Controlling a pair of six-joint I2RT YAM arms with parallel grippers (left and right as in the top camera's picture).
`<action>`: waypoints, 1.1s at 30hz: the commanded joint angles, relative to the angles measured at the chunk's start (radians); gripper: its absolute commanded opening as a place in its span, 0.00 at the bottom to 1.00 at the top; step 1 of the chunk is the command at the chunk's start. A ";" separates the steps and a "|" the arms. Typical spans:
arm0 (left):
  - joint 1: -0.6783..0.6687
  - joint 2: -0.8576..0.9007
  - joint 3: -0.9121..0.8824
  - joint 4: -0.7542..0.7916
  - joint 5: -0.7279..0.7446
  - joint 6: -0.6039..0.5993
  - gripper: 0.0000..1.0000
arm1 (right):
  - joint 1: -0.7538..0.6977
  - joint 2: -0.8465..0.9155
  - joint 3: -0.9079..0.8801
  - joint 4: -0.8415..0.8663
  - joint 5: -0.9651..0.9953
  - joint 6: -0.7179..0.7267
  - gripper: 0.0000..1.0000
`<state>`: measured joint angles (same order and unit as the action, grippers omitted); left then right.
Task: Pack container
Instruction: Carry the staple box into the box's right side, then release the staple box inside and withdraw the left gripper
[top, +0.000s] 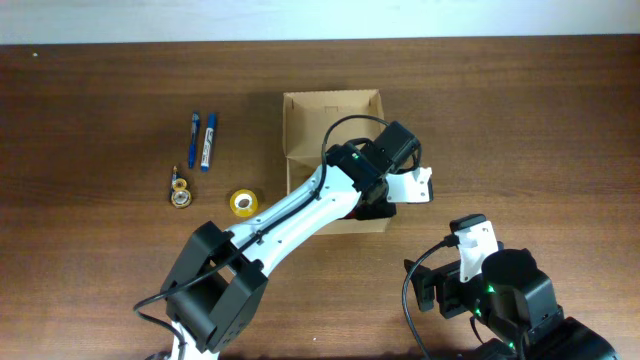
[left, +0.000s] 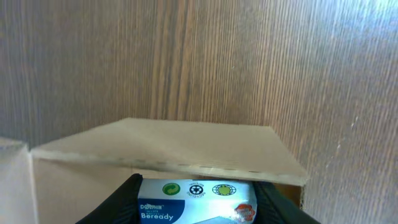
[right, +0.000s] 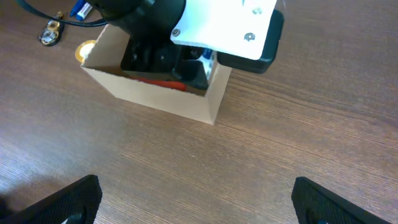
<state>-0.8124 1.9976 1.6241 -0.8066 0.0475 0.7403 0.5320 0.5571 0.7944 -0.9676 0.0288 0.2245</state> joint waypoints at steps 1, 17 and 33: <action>-0.003 0.029 -0.003 0.034 0.051 0.040 0.26 | 0.005 -0.006 -0.002 0.002 0.009 -0.004 0.99; -0.003 0.080 -0.003 0.029 0.118 0.040 0.25 | 0.005 -0.006 -0.002 0.002 0.009 -0.004 0.99; -0.003 0.087 -0.003 -0.019 0.154 -0.037 0.79 | 0.005 -0.006 -0.002 0.002 0.009 -0.004 0.99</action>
<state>-0.8124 2.0743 1.6234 -0.8024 0.1768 0.7273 0.5320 0.5571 0.7944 -0.9672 0.0288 0.2253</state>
